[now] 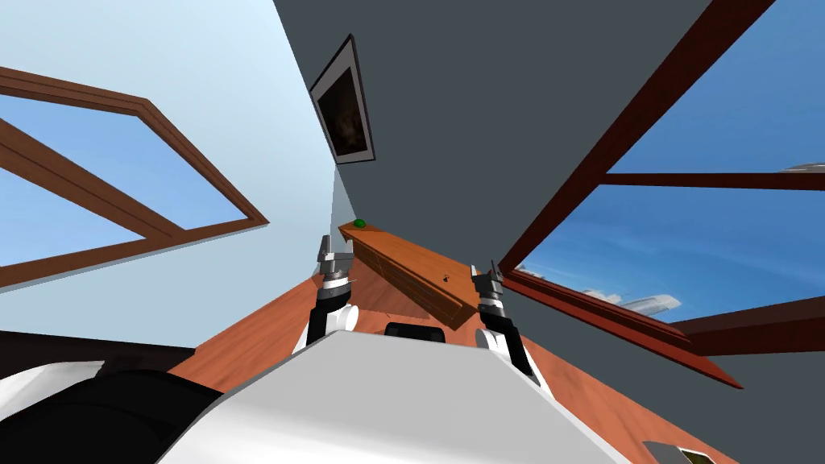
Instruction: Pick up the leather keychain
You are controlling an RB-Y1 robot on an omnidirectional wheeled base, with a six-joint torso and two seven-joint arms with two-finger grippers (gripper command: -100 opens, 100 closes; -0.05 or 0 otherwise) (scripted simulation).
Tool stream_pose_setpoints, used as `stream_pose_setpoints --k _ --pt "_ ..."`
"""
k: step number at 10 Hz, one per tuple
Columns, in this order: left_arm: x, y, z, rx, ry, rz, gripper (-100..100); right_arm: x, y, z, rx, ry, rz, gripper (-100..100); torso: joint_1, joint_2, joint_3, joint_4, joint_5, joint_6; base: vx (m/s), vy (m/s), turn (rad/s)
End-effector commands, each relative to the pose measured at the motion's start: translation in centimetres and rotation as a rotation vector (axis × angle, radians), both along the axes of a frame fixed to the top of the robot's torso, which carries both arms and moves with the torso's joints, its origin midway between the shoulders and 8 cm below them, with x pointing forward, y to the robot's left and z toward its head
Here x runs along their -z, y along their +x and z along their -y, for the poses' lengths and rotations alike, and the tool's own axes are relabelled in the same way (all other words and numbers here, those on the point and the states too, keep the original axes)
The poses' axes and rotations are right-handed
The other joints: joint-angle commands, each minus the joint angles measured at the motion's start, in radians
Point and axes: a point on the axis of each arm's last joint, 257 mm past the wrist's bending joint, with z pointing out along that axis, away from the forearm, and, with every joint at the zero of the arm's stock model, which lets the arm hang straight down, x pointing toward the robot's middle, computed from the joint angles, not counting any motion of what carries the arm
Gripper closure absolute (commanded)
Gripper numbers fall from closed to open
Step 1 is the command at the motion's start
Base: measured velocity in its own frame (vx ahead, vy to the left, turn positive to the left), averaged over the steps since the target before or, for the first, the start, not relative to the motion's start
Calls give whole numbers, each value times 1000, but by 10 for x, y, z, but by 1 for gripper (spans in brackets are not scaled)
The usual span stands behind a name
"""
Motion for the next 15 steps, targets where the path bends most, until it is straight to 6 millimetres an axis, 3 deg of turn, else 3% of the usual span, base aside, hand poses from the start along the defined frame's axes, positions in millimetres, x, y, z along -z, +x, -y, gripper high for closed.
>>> stream_pose_setpoints --k 1,2,5,6,7,8,9,10,11,12,13,15 --pt "0 0 0 0 0 0 0 4 0 5 -3 46 -6 -100 0 0 0 0 0 0 19 24 71" --pt "0 0 0 0 0 0 0 20 0 15 0 118 -26 -100 0 0 0 0 0 1 26 26 174" --pt "0 0 0 0 0 0 0 37 -1 26 3 205 -43 -100 -1 0 0 0 0 0 24 22 107" --pt "0 0 0 0 0 0 0 55 -3 38 14 281 -61 -100 -1 0 0 0 0 1 25 31 201" --pt "0 0 0 0 0 0 0 55 -3 38 12 289 -60 -100 0 0 0 0 0 0 22 23 82" --pt "0 0 0 0 0 0 0 73 -6 49 26 363 -77 -100 -1 0 0 0 0 1 28 37 162" --pt "0 0 0 0 0 0 0 73 -6 50 24 376 -75 -100 0 0 0 0 0 0 23 23 103" --pt "0 0 0 0 0 0 0 90 -9 61 42 446 -89 -100 -1 0 0 0 0 1 25 25 203" --pt "0 0 0 0 0 0 0 92 -10 62 40 464 -88 -100 -1 0 0 0 0 0 23 16 93" --pt "0 0 0 0 0 0 0 111 -14 74 61 540 -101 -100 -1 0 0 0 0 1 28 28 187" --pt "0 0 0 0 0 0 0 111 -14 75 60 553 -99 -100 0 0 0 0 0 0 29 23 93" --pt "0 0 0 0 0 0 0 131 -20 87 84 643 -107 -100 0 0 0 0 0 0 33 23 137"
